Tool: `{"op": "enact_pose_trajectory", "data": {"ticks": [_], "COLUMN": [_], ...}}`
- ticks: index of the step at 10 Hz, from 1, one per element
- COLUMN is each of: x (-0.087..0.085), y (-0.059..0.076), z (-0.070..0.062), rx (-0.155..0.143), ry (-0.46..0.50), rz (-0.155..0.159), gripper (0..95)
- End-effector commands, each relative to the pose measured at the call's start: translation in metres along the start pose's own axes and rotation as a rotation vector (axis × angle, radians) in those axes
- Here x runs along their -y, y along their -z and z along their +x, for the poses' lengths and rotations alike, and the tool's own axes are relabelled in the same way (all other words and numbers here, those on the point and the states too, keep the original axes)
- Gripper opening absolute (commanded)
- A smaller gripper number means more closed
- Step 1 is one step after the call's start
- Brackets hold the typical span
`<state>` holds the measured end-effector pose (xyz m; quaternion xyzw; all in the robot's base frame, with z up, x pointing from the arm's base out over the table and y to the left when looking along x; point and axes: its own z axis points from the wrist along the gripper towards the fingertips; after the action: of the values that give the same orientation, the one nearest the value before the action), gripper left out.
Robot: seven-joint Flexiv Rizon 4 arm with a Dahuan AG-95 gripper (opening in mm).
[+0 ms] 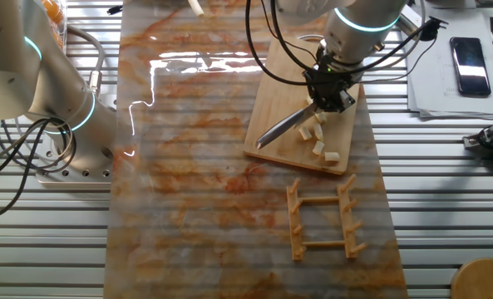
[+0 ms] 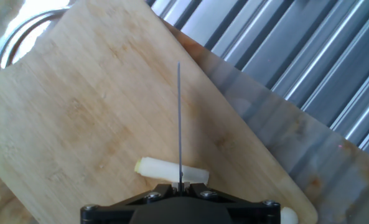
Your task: Chop the scallions
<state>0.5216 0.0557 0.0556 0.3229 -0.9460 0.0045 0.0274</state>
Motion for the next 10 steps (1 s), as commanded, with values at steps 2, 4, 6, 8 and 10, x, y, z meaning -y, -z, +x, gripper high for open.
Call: {"op": "enact_pose_trajectory", "data": {"ticks": [2, 4, 6, 8, 10], "x": [0.0, 0.0001, 0.0019, 0.0042, 0.005], "y": [-0.0019, -0.0024, -0.0063, -0.0099, -0.0114], "z": [-0.0005, 0.0001, 0.003, 0.0026, 0.0026], "rx": [-0.005, -0.007, -0.002, -0.008, -0.011], "ry": [-0.001, -0.005, -0.047, -0.048, -0.05], "rz": [0.007, 0.009, -0.008, -0.014, -0.018], "gripper": [0.0, 0.0, 0.0, 0.0, 0.0]}}
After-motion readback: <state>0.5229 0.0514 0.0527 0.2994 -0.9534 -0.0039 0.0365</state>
